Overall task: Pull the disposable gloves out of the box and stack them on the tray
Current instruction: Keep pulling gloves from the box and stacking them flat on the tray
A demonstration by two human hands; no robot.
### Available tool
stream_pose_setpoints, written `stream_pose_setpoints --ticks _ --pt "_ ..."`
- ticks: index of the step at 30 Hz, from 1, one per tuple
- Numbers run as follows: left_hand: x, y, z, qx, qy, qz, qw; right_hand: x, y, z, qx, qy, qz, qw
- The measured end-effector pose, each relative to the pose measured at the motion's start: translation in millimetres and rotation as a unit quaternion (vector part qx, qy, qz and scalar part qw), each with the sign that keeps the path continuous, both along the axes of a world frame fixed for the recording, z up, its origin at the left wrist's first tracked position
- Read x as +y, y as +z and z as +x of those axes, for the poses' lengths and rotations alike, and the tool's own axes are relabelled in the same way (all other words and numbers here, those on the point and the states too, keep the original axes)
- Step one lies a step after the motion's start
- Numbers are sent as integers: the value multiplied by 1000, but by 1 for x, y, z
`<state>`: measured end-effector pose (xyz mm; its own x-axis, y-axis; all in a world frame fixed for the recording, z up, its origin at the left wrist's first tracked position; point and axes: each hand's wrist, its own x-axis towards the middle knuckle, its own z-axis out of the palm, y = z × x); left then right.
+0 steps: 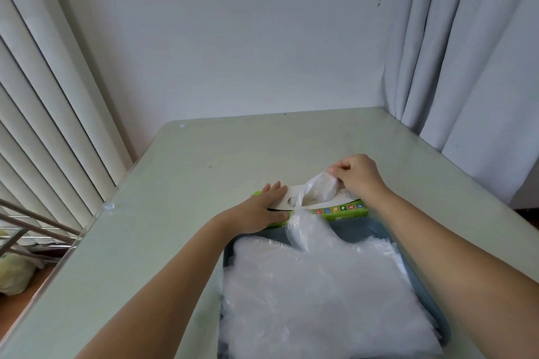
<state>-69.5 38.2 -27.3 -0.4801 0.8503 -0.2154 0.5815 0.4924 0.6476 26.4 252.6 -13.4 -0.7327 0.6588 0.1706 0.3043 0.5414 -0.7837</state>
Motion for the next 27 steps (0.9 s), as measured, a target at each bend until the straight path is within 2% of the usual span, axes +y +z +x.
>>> stream_pose_setpoints --ticks 2,3,5,8,11,13,14,16,20,22,24,27 --pt "0 0 0 2 -1 -1 1000 -2 2 0 65 2 0 998" --pt "1 0 0 2 -1 -2 1000 -4 5 1 82 40 14 996" --pt "0 -1 -1 -2 0 -1 1000 -13 14 5 28 176 114 977" --pt "-1 -1 -1 -31 16 23 999 -28 14 2 -76 316 309 894" --pt "-2 1 0 -42 22 33 998 -39 4 -6 -77 337 446 826" --pt "-2 3 3 -37 21 27 999 -43 1 -8 -67 325 494 804" --pt "-2 4 4 -37 23 25 999 -43 1 -7 -69 312 496 808" --pt "-2 4 4 -42 29 24 998 -41 -1 -6 -88 290 455 838" --pt "-3 4 3 -40 28 19 999 -37 6 -2 -62 242 315 916" --pt "-4 6 5 -44 20 23 999 -33 13 1 -64 224 235 944" --pt "-3 5 5 -47 20 20 998 -30 19 1 -98 233 194 948" --pt "-4 5 4 -44 24 18 999 -29 23 1 -140 247 185 941"
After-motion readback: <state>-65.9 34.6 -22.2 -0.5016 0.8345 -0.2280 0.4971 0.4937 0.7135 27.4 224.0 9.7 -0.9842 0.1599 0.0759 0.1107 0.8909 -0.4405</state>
